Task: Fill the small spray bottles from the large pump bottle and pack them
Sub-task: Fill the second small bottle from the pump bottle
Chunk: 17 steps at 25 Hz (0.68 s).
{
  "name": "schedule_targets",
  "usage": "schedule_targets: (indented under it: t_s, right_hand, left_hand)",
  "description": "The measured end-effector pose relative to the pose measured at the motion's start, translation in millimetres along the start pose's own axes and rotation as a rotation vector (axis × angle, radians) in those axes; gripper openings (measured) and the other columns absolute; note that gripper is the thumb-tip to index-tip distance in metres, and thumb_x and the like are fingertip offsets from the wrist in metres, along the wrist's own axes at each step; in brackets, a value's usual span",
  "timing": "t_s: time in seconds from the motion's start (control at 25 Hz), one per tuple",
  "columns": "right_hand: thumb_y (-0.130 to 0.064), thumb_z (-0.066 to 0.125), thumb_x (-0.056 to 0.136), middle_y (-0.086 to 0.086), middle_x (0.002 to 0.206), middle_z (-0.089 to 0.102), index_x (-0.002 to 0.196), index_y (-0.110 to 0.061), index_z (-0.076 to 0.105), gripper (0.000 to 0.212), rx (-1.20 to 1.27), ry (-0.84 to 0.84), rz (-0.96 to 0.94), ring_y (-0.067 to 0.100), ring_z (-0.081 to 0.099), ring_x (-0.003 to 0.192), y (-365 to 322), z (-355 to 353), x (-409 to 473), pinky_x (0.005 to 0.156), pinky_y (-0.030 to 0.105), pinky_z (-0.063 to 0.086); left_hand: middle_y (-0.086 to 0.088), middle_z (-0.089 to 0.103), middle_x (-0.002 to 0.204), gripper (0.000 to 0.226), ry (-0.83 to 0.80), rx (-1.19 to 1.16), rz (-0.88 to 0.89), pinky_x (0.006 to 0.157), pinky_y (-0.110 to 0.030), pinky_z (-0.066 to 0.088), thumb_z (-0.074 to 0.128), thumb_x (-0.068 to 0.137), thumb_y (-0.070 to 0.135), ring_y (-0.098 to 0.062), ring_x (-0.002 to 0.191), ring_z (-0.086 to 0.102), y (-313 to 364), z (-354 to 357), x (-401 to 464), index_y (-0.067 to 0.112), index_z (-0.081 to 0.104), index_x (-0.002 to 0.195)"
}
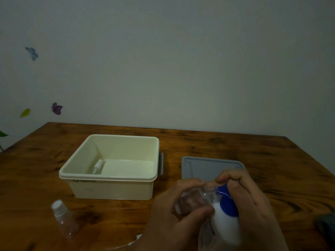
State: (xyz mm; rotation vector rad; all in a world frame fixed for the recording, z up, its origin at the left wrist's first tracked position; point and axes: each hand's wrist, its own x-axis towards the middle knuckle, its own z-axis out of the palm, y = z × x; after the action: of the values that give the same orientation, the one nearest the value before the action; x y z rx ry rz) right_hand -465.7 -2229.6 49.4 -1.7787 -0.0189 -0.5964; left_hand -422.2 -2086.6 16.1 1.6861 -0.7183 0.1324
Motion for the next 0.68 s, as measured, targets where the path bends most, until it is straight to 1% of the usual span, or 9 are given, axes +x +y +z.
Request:
schedule_targets:
  t_s: [0.08,0.16,0.2,0.28,0.36,0.4,0.48,0.6,0.68]
  right_hand:
    - [-0.061,0.05,0.06,-0.019,0.085,0.066,0.078,-0.048,0.061,0.025,-0.005,0.014,0.036,0.012,0.063,0.071,2.8,0.3,-0.2,0.055,0.017,0.05]
    - [-0.055,0.046,0.064,-0.019,0.084,0.065,0.077,-0.05,0.061,0.021,0.002,0.023,0.086,0.012,0.063,0.07,4.9,0.9,-0.4,0.055,0.019,0.05]
    - [-0.054,0.045,0.064,-0.019,0.082,0.066,0.078,-0.047,0.062,0.022,0.012,0.027,0.097,0.013,0.063,0.068,5.6,1.2,-1.1,0.053,0.018,0.049]
    - [-0.057,0.044,0.061,-0.017,0.079,0.067,0.083,-0.038,0.061,0.034,0.028,0.04,0.086,0.015,0.062,0.064,6.1,1.5,-2.0,0.05,0.019,0.049]
    - [-0.058,0.042,0.058,-0.019,0.079,0.068,0.087,-0.03,0.058,0.044,0.024,0.067,0.064,0.013,0.063,0.062,7.2,1.3,-2.5,0.051,0.021,0.046]
    - [-0.058,0.041,0.058,-0.02,0.08,0.068,0.086,-0.029,0.058,0.044,0.015,0.078,0.055,0.012,0.063,0.063,7.6,1.6,-2.8,0.052,0.021,0.045]
    - [-0.056,0.042,0.06,-0.016,0.08,0.068,0.083,-0.028,0.058,0.039,0.013,0.077,0.039,0.016,0.063,0.062,8.5,2.6,-2.3,0.05,0.021,0.046]
    - [-0.049,0.044,0.064,-0.014,0.079,0.069,0.083,-0.028,0.057,0.032,0.017,0.069,0.044,0.01,0.061,0.055,6.3,1.4,-2.4,0.048,0.015,0.046]
    - [-0.047,0.046,0.067,-0.017,0.08,0.068,0.086,-0.024,0.057,0.031,0.023,0.064,0.04,0.01,0.063,0.061,4.9,1.5,-2.1,0.051,0.013,0.048]
  left_hand:
    - [0.038,0.055,0.114,0.053,-0.001,-0.02,-0.009,0.078,-0.009,0.049,0.072,0.063,0.045,0.009,0.105,0.056,2.2,1.1,0.5,0.064,0.05,0.107]
    - [0.04,0.052,0.114,0.057,-0.002,-0.039,-0.022,0.078,-0.006,0.047,0.076,0.065,0.037,0.011,0.106,0.053,2.0,0.7,0.0,0.065,0.049,0.106]
    - [0.04,0.052,0.115,0.057,-0.001,-0.041,-0.023,0.079,-0.006,0.047,0.076,0.065,0.036,0.012,0.107,0.053,1.5,0.7,-0.7,0.066,0.049,0.106]
    - [0.04,0.052,0.115,0.055,0.008,-0.031,-0.005,0.079,-0.007,0.047,0.075,0.062,0.043,0.011,0.106,0.054,1.8,0.4,-1.1,0.066,0.05,0.105]
    - [0.041,0.052,0.115,0.053,0.015,-0.03,-0.005,0.079,-0.006,0.046,0.07,0.059,0.049,0.012,0.106,0.054,2.6,1.3,-0.2,0.068,0.05,0.105]
    - [0.042,0.052,0.115,0.054,0.015,-0.032,-0.011,0.079,-0.005,0.046,0.069,0.058,0.051,0.013,0.107,0.053,2.3,1.8,-0.3,0.068,0.049,0.105]
    - [0.041,0.054,0.115,0.054,0.01,-0.036,-0.01,0.08,-0.005,0.045,0.069,0.058,0.05,0.012,0.106,0.054,-0.1,2.2,0.1,0.067,0.05,0.105]
    - [0.039,0.055,0.114,0.053,-0.002,-0.029,-0.001,0.079,-0.004,0.045,0.07,0.059,0.046,0.012,0.106,0.055,-0.9,2.6,-0.1,0.065,0.051,0.106]
    - [0.04,0.055,0.114,0.055,0.012,-0.031,0.001,0.078,-0.004,0.045,0.071,0.058,0.046,0.012,0.105,0.055,1.1,3.6,0.0,0.065,0.052,0.105]
